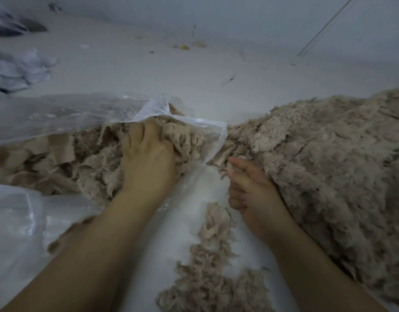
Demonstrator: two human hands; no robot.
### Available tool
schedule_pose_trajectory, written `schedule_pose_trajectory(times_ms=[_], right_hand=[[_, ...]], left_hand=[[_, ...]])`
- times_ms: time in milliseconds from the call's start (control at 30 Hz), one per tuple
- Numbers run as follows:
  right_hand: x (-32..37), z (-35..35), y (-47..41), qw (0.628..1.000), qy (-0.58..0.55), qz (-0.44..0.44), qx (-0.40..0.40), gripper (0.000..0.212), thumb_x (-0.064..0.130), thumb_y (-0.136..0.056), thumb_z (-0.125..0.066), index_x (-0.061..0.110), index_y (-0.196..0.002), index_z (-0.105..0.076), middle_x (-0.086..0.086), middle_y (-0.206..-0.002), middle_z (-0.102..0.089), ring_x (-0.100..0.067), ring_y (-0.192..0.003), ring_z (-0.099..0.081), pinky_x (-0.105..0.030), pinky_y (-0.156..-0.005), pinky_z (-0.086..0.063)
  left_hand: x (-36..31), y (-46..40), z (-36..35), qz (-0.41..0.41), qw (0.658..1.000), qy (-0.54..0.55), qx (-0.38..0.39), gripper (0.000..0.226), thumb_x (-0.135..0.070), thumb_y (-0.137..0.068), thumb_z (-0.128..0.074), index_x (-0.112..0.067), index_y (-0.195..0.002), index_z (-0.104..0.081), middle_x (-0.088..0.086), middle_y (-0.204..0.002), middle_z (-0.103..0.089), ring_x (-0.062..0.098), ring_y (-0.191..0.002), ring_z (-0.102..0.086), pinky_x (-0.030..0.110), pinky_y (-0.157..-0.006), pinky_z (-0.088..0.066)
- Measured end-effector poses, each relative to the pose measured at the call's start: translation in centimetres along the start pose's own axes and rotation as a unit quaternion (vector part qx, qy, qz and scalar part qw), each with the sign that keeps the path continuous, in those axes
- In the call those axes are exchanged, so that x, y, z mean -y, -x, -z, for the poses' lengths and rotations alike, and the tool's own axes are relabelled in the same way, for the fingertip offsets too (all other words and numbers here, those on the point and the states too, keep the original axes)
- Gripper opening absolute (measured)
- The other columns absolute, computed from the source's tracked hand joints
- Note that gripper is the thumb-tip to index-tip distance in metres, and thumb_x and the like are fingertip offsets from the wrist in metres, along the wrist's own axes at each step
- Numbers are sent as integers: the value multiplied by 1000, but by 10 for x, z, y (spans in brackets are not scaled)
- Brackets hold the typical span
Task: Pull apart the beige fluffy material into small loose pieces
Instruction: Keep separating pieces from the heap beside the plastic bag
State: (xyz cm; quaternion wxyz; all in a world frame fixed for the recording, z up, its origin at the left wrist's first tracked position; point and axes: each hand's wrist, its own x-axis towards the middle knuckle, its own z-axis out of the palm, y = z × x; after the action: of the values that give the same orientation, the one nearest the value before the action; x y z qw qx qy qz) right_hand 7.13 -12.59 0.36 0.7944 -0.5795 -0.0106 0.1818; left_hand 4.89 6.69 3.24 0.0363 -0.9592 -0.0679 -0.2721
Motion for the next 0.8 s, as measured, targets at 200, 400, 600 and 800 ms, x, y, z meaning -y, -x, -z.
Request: schedule_pose_trajectory(times_ms=[200, 400, 600, 800], right_hand=[[2, -5, 1, 999, -31, -11, 1, 33, 10, -101, -48, 20, -132, -41, 11, -48, -38, 0, -38, -32, -15, -36, -28], [4, -7, 0, 1000, -14, -5, 18, 34, 11, -102, -44, 6, -135, -49, 9, -48, -36, -1, -38, -26, -16, -36, -24], [2, -3, -1, 1000, -11, -15, 15, 40, 7, -102, -43, 12, -142, -45, 7, -51, -29, -3, -40, -24, -17, -36, -24], [2, -4, -2, 999, -30, -26, -2, 39, 8, -101, -46, 7, -139, -43, 8, -49, -34, -2, -38, -27, -16, -35, -25]], left_hand=[[-45, 4, 10, -171, 973, 146, -57, 10, -6, -79, -54, -4, -72, -60, 18, -86, -58, 34, -77, -53, 36, -64, -32], [-65, 1, -12, -178, 967, 124, 131, 40, -18, -94, -46, -15, -134, -42, 6, -129, -42, 28, -79, -63, 36, -51, -44], [-67, -18, -15, -158, 978, 81, 111, 20, -19, -96, -45, -18, -113, -54, 3, -108, -56, 25, -81, -63, 30, -50, -30], [-62, 4, -12, -77, 949, 289, 95, 15, -13, -90, -50, -10, -97, -63, 6, -95, -56, 28, -77, -57, 41, -61, -49]])
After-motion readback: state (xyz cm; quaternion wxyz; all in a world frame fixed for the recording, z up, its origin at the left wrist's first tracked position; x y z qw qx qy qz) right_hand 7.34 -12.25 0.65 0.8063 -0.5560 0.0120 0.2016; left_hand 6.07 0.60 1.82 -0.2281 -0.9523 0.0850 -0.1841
